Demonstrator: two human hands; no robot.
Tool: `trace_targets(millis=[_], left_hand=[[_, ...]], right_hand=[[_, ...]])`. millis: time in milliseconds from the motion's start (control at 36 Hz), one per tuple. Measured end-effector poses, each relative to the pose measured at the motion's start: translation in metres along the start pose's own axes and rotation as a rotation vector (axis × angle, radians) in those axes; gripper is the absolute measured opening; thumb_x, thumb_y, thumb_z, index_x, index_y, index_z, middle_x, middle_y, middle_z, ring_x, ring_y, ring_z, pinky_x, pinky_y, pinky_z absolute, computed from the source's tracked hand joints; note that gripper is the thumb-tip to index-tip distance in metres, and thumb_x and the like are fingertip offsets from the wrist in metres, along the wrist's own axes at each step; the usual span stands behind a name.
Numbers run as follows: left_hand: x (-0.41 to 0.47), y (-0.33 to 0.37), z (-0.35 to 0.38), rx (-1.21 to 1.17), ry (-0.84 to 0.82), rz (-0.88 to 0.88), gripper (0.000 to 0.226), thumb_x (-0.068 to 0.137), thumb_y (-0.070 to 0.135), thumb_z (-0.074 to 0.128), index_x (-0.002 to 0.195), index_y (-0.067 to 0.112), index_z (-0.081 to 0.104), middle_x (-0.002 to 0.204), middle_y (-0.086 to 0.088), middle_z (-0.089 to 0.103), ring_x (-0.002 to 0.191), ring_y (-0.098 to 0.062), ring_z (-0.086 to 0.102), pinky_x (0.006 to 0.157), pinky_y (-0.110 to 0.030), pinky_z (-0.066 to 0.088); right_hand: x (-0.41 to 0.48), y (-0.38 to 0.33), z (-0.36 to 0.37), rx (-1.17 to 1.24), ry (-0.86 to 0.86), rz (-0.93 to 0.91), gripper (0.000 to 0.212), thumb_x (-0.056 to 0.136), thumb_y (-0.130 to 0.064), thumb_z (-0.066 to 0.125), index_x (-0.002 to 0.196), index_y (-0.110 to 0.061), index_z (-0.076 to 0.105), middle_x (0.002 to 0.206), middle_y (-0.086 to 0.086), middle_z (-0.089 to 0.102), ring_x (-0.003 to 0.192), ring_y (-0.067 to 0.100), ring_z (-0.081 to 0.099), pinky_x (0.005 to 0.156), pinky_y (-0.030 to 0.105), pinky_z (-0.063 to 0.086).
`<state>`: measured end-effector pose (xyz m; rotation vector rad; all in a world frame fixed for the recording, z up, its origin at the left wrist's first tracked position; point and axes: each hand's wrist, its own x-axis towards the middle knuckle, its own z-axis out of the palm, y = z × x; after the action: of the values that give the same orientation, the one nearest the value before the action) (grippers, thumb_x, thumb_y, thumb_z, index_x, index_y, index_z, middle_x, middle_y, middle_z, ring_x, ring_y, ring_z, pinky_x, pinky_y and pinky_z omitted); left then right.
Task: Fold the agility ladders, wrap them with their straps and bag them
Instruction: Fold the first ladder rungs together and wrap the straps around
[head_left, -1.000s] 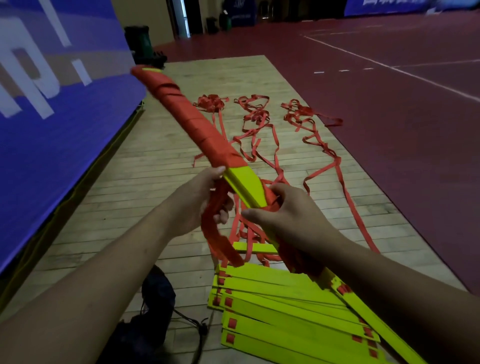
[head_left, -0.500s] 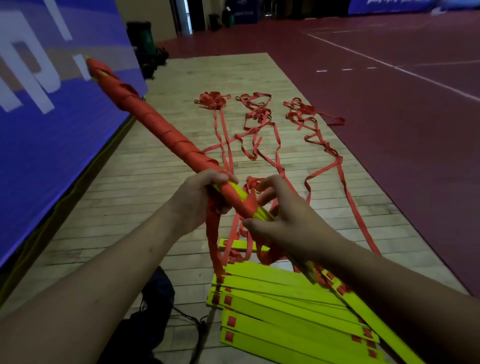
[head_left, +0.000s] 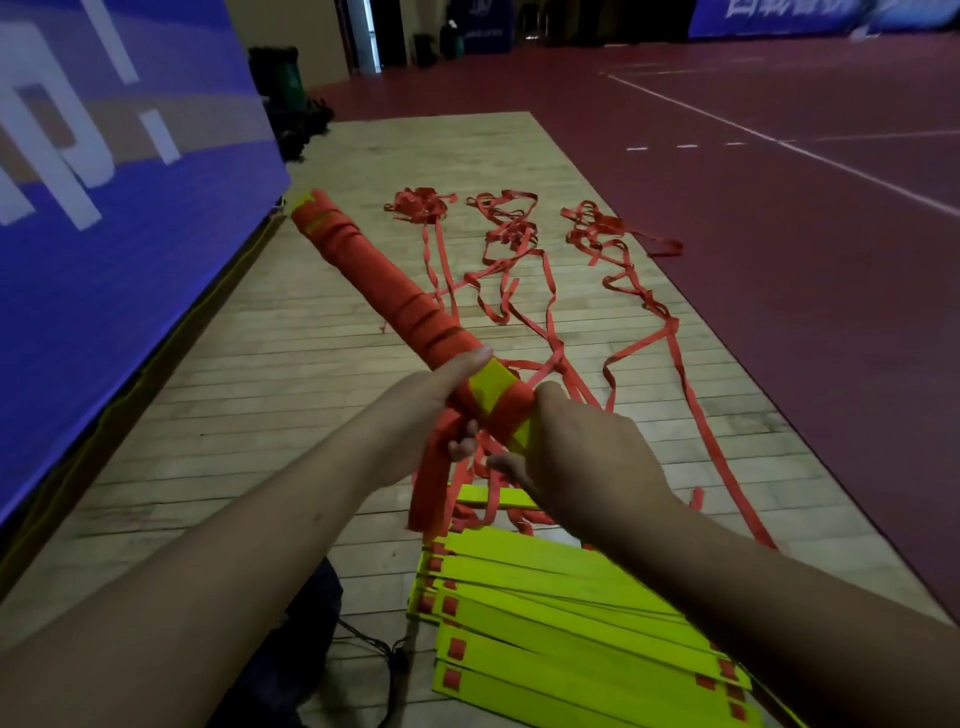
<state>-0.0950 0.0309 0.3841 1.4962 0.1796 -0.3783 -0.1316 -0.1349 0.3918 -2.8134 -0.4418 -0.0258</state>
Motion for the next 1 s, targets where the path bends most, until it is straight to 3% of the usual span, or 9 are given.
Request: trace_targets(millis=[83, 167, 361, 472, 583, 694, 778, 889, 1000], left_hand=[[0.002, -0.003, 0.005, -0.050, 0.107, -0.006, 0.055, 0.082, 0.061, 0.068, 0.094, 0.009, 0.054, 0.065, -0.006, 0.052, 0.054, -0.016, 0.049, 0.053, -0.025, 0.041], [0.000, -0.003, -0.005, -0.055, 0.139, 0.034, 0.039, 0.090, 0.048, 0.063, 0.099, 0.011, 0.053, 0.072, -0.008, 0.056, 0.062, -0.018, 0.053, 0.060, -0.030, 0.044], [-0.003, -0.002, -0.022, -0.039, -0.059, 0.163, 0.044, 0.075, 0.040, 0.058, 0.102, 0.006, 0.053, 0.075, -0.004, 0.059, 0.070, -0.019, 0.060, 0.065, -0.033, 0.051], [-0.007, 0.000, -0.019, -0.091, -0.062, 0.286, 0.029, 0.078, 0.038, 0.053, 0.083, 0.012, 0.064, 0.071, -0.002, 0.059, 0.062, -0.017, 0.061, 0.056, -0.030, 0.053], [-0.006, 0.003, -0.017, -0.143, -0.016, 0.348, 0.033, 0.083, 0.043, 0.052, 0.068, 0.020, 0.071, 0.075, -0.003, 0.059, 0.060, -0.016, 0.061, 0.055, -0.030, 0.051], [-0.005, 0.010, -0.019, -0.010, -0.015, 0.241, 0.051, 0.088, 0.061, 0.055, 0.095, 0.011, 0.061, 0.081, -0.010, 0.060, 0.066, -0.023, 0.060, 0.061, -0.033, 0.049], [-0.007, 0.011, -0.018, 0.106, -0.041, 0.134, 0.063, 0.084, 0.070, 0.047, 0.101, 0.011, 0.058, 0.065, -0.008, 0.052, 0.053, -0.021, 0.051, 0.053, -0.029, 0.043], [-0.007, 0.009, -0.006, -0.002, 0.001, 0.123, 0.062, 0.081, 0.075, 0.047, 0.086, 0.013, 0.055, 0.053, -0.002, 0.043, 0.044, -0.016, 0.041, 0.045, -0.023, 0.035], [-0.003, 0.005, -0.004, -0.094, 0.091, 0.168, 0.044, 0.090, 0.052, 0.061, 0.073, 0.011, 0.055, 0.047, -0.002, 0.035, 0.037, -0.012, 0.036, 0.039, -0.021, 0.033]], right_hand=[[-0.008, -0.014, 0.006, -0.132, 0.090, -0.069, 0.042, 0.101, -0.038, 0.054, 0.133, -0.015, 0.038, 0.121, 0.004, 0.056, 0.104, 0.021, 0.053, 0.085, 0.033, 0.044], [-0.010, -0.020, 0.014, 0.049, 0.051, -0.109, 0.042, 0.103, -0.033, 0.052, 0.137, -0.017, 0.034, 0.128, 0.004, 0.046, 0.113, 0.019, 0.046, 0.097, 0.032, 0.042], [0.005, -0.005, -0.003, 0.689, -0.252, 0.060, 0.046, 0.091, -0.031, 0.071, 0.117, -0.019, 0.035, 0.107, 0.013, 0.060, 0.079, 0.035, 0.070, 0.066, 0.048, 0.062], [0.008, 0.000, -0.003, 0.755, -0.411, 0.055, 0.035, 0.092, -0.026, 0.069, 0.115, -0.002, 0.055, 0.076, 0.014, 0.065, 0.055, 0.025, 0.062, 0.055, 0.036, 0.052], [0.008, -0.002, 0.006, 0.744, -0.308, 0.033, 0.030, 0.088, -0.027, 0.068, 0.100, 0.000, 0.064, 0.065, 0.007, 0.054, 0.050, 0.016, 0.053, 0.052, 0.031, 0.047], [0.010, -0.001, 0.010, 0.648, -0.145, 0.049, 0.032, 0.087, -0.033, 0.070, 0.096, -0.003, 0.063, 0.062, 0.003, 0.052, 0.044, 0.013, 0.049, 0.045, 0.026, 0.045], [0.011, 0.005, 0.010, 0.523, -0.022, 0.095, 0.037, 0.084, -0.048, 0.073, 0.102, -0.019, 0.057, 0.077, 0.002, 0.067, 0.061, 0.019, 0.065, 0.060, 0.039, 0.059], [0.003, 0.002, 0.007, 0.303, 0.188, 0.076, 0.045, 0.086, -0.064, 0.060, 0.101, -0.023, 0.047, 0.079, -0.007, 0.059, 0.069, 0.012, 0.058, 0.061, 0.034, 0.050], [-0.003, -0.007, 0.010, 0.282, 0.259, 0.006, 0.037, 0.094, -0.060, 0.047, 0.097, -0.024, 0.042, 0.079, -0.007, 0.054, 0.069, 0.016, 0.055, 0.060, 0.035, 0.041]])
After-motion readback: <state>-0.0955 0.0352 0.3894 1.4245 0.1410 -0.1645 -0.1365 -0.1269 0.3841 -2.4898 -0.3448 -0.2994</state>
